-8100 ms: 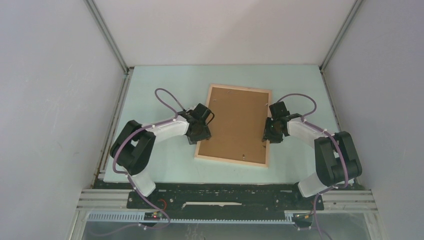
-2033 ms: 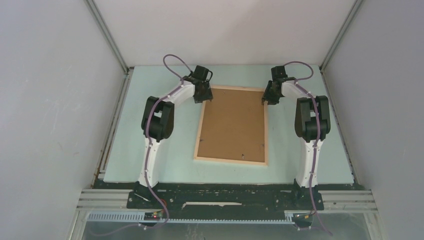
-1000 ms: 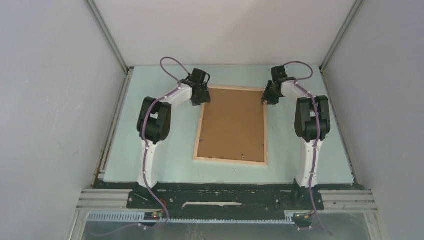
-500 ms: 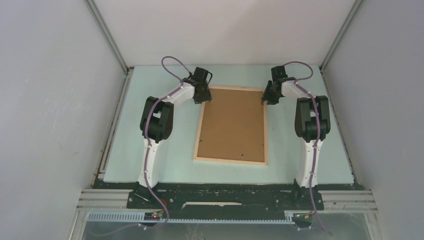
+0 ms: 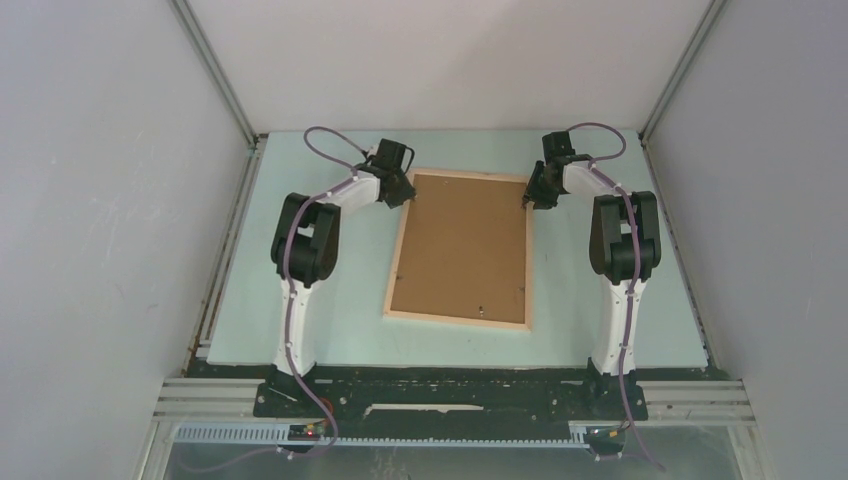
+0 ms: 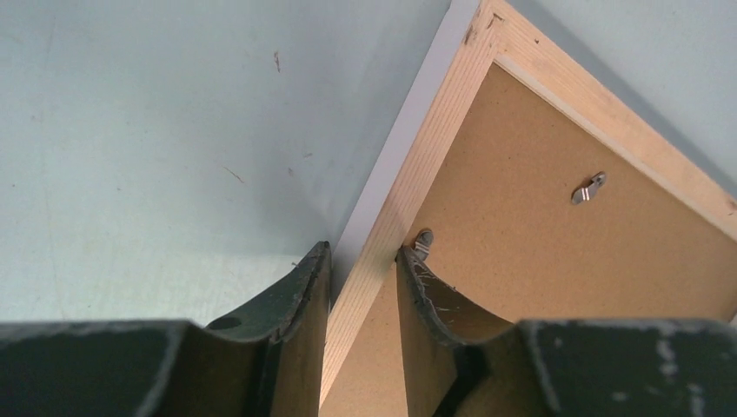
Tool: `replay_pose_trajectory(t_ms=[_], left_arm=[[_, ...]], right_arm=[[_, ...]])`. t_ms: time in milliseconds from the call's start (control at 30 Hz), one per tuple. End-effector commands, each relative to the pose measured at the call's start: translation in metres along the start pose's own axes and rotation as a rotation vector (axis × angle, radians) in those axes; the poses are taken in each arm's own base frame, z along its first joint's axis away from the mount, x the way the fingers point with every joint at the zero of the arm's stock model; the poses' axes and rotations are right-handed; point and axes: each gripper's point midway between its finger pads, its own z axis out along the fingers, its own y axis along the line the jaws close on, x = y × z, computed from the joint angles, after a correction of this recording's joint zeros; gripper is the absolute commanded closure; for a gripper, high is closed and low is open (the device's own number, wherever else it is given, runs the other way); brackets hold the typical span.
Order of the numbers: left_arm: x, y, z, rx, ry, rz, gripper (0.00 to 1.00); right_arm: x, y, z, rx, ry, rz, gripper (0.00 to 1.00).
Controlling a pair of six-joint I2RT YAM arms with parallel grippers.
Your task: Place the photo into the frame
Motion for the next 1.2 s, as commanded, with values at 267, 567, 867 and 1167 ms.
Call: replay_pose_trajectory(t_ms=[267,567,867,1167], left_arm=[[-0.021,0.000,-0.026,0.048,-0.128,-0.033,0.61],[-0.029,-0.034,-0.041,0.107,-0.175,0.112,0.33],[-0.014,-0.022,-0.021,0.018,-0.096,0.118,0.36],[-0.017,-0.017,-0.020,-0.019,-0.092,0.143,0.34]], right_arm=[[0.002,0.016,-0.001,-0.062,0.009,-0.017,0.61],[0.001,0.016,-0.002,-0.063,0.005,-0.019,0.61],[0.002,0.014,-0.002,-0.056,0.006,-0.017,0.61],[0.001,0.013,-0.003,-0.056,0.005,-0.012,0.61]])
